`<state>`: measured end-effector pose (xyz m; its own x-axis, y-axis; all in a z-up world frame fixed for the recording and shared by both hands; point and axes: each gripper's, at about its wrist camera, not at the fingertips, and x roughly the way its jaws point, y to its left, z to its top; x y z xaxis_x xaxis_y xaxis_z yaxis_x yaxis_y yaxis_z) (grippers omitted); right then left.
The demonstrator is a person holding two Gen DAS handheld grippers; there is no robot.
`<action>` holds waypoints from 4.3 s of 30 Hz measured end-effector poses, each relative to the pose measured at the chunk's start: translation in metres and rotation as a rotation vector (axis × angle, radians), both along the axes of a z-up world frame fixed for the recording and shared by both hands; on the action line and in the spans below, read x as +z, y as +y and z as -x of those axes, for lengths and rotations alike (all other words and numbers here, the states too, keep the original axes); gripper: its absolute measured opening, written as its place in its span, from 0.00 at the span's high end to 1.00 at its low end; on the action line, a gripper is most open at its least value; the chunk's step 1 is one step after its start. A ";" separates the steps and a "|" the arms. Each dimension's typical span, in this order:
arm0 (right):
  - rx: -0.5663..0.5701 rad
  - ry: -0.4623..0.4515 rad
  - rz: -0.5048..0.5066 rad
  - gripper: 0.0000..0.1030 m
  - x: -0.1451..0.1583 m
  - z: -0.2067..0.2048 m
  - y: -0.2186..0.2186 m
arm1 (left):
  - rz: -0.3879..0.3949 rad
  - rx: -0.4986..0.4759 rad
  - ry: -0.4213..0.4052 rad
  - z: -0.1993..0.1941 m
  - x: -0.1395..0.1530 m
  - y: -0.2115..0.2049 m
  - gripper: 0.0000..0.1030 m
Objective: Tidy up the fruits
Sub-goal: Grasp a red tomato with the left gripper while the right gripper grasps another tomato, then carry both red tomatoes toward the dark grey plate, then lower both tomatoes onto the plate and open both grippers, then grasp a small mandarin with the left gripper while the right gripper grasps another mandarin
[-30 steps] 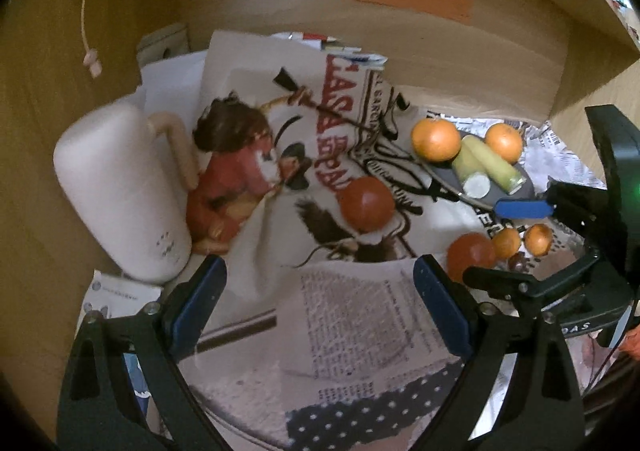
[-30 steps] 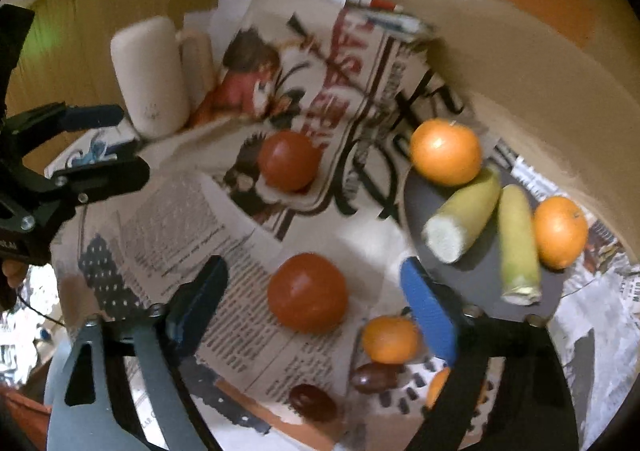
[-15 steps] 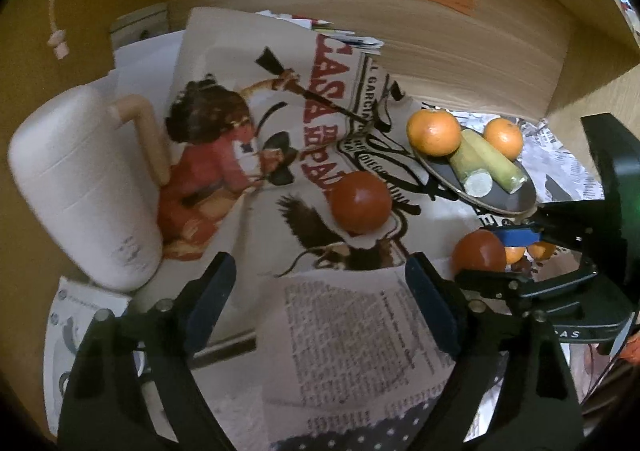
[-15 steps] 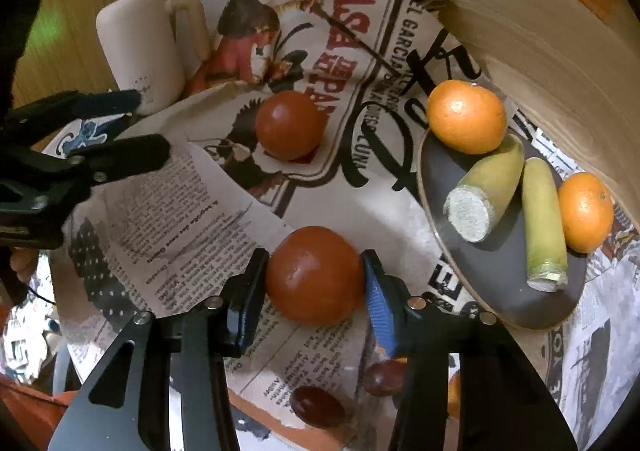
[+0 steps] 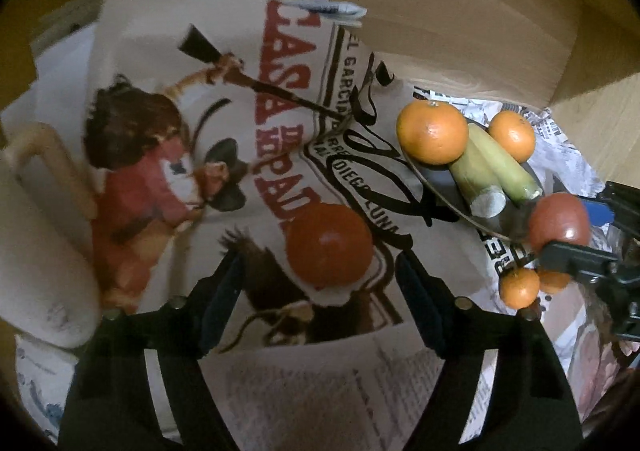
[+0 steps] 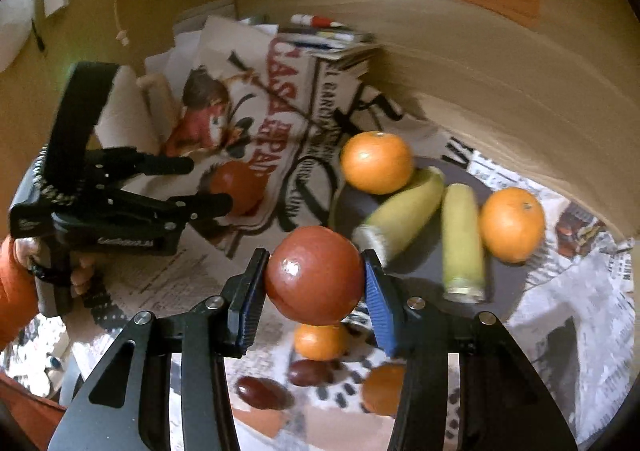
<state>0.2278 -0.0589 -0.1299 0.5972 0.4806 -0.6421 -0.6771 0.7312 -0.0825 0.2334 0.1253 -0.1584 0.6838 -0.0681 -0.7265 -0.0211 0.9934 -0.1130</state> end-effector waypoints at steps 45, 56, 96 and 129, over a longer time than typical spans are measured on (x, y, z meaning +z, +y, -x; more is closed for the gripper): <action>-0.192 -0.128 -0.135 0.58 0.048 -0.011 -0.098 | -0.005 -0.159 -0.207 0.001 0.075 -0.083 0.51; -0.189 -0.092 -0.142 0.58 0.040 -0.034 -0.106 | -0.009 -0.207 -0.168 -0.028 0.068 -0.118 0.51; -0.206 0.090 -0.102 0.37 -0.021 -0.092 -0.108 | -0.032 -0.254 -0.028 -0.113 0.020 -0.159 0.41; -0.216 -0.114 -0.161 0.26 0.042 0.004 -0.101 | -0.058 -0.118 -0.242 0.025 0.077 -0.100 0.33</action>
